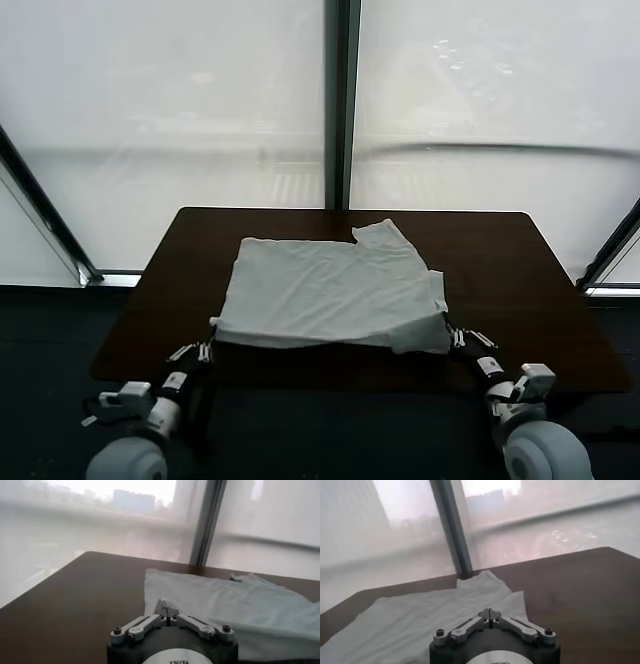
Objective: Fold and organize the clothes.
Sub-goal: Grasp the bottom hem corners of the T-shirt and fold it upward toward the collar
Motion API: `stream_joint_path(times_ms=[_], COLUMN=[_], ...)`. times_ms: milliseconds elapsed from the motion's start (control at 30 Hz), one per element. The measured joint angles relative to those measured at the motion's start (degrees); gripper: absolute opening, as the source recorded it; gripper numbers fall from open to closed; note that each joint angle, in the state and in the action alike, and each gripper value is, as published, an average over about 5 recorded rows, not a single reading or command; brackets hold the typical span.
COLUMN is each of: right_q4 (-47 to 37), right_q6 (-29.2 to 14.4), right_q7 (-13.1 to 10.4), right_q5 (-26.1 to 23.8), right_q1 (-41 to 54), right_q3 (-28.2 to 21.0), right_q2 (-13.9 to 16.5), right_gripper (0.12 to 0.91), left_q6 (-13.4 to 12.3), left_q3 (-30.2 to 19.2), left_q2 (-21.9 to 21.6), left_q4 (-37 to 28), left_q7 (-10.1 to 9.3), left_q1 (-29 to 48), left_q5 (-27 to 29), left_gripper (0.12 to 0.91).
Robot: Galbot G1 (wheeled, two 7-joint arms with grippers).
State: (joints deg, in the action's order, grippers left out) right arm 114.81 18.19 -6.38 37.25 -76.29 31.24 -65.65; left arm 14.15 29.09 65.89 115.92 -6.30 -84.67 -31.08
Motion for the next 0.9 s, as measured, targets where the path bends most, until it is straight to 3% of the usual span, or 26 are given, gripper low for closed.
stream_joint_path(times_ms=[467,900], right_q4=[-12.23,-13.98], right_q6=[-0.56,-0.2], right_q7=[0.31,0.39], right_q5=[-2.48,-2.49], right_q1=[8.91,9.46], right_q3=[-3.29,-3.37], right_q2=[-2.55,-3.51], right_gripper=[0.139,0.139], left_q6=[0.9,0.56], left_q3=[-5.35,-9.6], left_q2=[-2.08,-6.06], left_q4=[-10.18,-15.44], left_q7=[-0.79,-0.78], left_q1=[12.47,19.63], left_q5=[-0.99,-2.95], left_gripper=[0.149,0.149])
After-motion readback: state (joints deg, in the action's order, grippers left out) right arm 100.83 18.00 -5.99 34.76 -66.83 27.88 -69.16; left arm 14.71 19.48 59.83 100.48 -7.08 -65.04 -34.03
